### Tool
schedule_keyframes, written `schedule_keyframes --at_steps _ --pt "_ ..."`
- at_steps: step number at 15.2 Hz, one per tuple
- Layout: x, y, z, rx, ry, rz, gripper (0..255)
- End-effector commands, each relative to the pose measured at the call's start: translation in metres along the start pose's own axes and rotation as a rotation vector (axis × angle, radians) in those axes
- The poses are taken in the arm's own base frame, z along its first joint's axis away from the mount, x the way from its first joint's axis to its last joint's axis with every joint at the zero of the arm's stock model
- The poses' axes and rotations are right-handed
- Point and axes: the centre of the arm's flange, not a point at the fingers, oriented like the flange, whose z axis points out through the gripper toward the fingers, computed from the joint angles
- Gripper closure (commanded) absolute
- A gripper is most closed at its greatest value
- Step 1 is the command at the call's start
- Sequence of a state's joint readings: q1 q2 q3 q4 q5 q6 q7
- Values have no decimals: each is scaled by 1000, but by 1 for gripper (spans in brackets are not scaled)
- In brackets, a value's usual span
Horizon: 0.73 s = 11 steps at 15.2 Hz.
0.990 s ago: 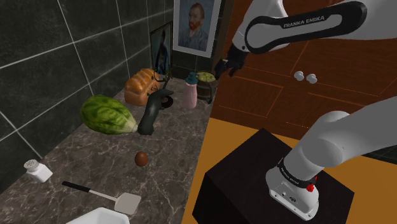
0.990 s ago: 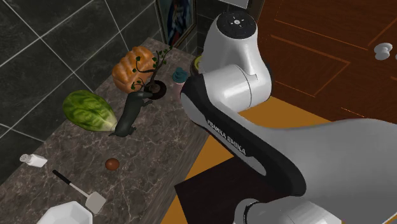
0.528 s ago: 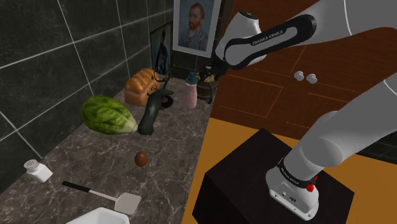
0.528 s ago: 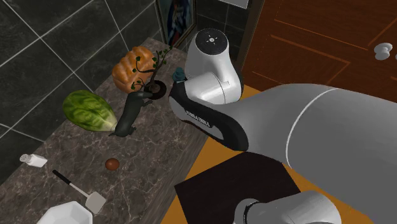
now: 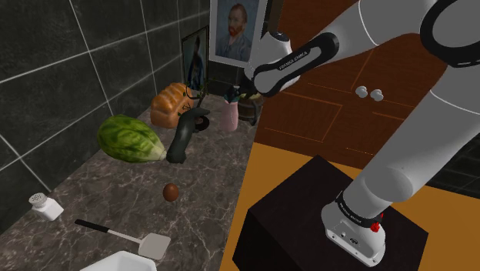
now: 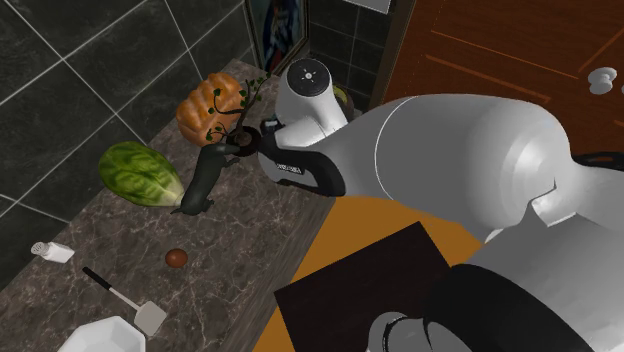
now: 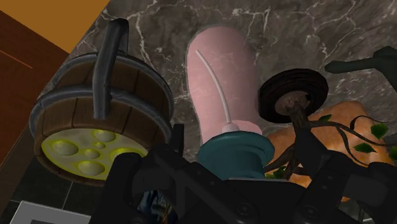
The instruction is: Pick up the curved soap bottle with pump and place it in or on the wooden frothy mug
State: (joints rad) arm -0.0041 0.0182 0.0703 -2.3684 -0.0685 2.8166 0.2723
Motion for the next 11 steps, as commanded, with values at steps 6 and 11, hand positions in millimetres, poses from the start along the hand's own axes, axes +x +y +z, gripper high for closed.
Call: schedule_keyframes --at_steps 6,11 --pt "2 -1 34 1 3 1 0" --pt "2 -1 34 1 3 1 0"
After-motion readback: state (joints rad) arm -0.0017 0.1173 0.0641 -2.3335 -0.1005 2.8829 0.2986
